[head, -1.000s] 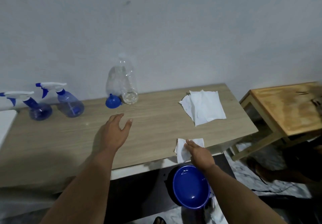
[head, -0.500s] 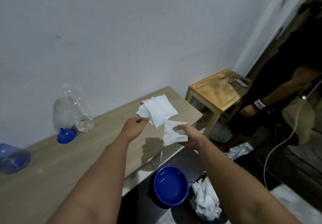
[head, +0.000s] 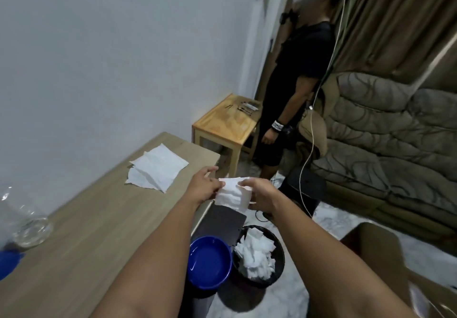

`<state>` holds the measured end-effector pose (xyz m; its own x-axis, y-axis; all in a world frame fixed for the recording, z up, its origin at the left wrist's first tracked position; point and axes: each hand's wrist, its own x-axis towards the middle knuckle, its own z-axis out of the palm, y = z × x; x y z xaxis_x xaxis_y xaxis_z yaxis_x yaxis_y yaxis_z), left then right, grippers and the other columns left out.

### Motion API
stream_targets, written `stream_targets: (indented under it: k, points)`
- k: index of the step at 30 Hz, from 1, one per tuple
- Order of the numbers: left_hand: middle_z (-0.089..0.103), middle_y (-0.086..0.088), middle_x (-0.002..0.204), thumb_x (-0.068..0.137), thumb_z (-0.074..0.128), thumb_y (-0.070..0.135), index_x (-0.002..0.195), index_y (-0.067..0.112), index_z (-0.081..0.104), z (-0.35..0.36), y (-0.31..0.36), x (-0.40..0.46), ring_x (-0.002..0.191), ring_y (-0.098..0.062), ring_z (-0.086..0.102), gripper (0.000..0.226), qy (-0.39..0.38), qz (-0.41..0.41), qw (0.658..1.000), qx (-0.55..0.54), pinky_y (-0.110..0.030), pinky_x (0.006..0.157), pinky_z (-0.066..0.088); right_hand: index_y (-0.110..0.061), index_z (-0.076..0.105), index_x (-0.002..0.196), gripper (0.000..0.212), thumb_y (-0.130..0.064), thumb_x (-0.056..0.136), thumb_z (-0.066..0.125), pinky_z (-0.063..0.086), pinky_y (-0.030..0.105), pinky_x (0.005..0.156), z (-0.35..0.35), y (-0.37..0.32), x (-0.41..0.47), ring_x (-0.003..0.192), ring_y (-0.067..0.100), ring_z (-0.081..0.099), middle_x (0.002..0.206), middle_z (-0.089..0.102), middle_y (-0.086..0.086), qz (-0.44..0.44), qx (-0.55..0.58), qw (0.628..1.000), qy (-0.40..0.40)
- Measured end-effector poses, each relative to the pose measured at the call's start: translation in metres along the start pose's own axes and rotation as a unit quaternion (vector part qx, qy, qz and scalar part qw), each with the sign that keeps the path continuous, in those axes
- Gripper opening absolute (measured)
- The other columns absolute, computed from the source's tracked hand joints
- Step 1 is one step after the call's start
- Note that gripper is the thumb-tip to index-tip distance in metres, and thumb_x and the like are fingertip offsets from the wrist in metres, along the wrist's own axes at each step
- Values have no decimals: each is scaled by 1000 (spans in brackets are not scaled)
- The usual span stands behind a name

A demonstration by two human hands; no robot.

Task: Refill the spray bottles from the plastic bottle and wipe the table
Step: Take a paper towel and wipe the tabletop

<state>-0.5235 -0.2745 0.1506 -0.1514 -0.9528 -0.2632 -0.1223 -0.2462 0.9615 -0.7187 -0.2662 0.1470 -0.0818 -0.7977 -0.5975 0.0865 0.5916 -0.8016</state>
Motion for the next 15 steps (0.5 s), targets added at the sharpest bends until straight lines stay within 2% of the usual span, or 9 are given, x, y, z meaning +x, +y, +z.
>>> stream_targets:
  k: [2, 4, 6, 7, 9, 10, 13, 15]
  points:
    - [66, -12, 80, 85, 72, 0, 127, 16, 62, 13, -2, 4, 73, -20, 67, 46, -12, 19, 999, 27, -24, 62, 57, -19, 48, 145, 66, -6, 87, 78, 60, 42, 71, -15, 8, 0, 100, 33, 69, 120, 65, 14, -21, 17, 999, 22]
    - [65, -10, 86, 85, 71, -2, 126, 11, 65, 26, -4, 9, 78, -18, 67, 44, -33, 17, 998, 46, -24, 65, 58, -26, 50, 135, 63, 4, 87, 76, 61, 48, 82, -32, 14, -1, 109, 34, 67, 109, 61, 6, -43, 22, 998, 45]
    - [69, -15, 103, 83, 73, 0, 121, 11, 69, 41, -8, 17, 90, -22, 69, 39, -40, 18, 995, 91, -29, 76, 60, -14, 64, 126, 46, 9, 87, 74, 60, 42, 76, -50, 19, -1, 94, 26, 69, 99, 66, 5, -38, 10, 998, 54]
    - [70, -15, 105, 83, 73, 1, 117, 10, 71, 48, -9, 21, 88, -20, 68, 35, -39, 21, 992, 118, -27, 74, 59, -9, 69, 120, 38, 10, 87, 74, 58, 37, 70, -59, 22, 1, 80, 20, 69, 92, 70, 8, -32, -1, 998, 57]
    - [69, -10, 97, 85, 72, 2, 106, 10, 73, 62, -9, 30, 81, -18, 64, 22, -39, 27, 986, 159, -20, 64, 53, -3, 75, 107, 23, 9, 87, 75, 52, 32, 63, -76, 28, 6, 54, 11, 64, 71, 69, 5, -24, -33, 997, 64]
    - [70, -8, 92, 84, 72, 3, 97, 14, 74, 68, -11, 37, 78, -20, 65, 16, -40, 29, 984, 173, -22, 62, 54, -2, 75, 101, 16, 7, 87, 76, 51, 31, 60, -83, 30, 10, 48, 9, 61, 66, 67, 4, -23, -45, 996, 68]
    - [71, -3, 80, 81, 76, 8, 73, 27, 72, 90, -18, 60, 76, -23, 67, 21, -42, 28, 978, 202, -31, 63, 55, -1, 74, 96, 8, -4, 90, 78, 44, 25, 51, -107, 35, 26, 45, 8, 53, 56, 60, 0, -15, -74, 994, 83]
    - [71, -4, 79, 81, 77, 8, 70, 27, 71, 106, -22, 78, 76, -20, 64, 22, -53, 18, 978, 199, -28, 66, 51, 5, 74, 102, 20, -10, 91, 79, 37, 24, 51, -123, 36, 40, 49, 10, 48, 58, 56, 0, -13, -88, 992, 86]
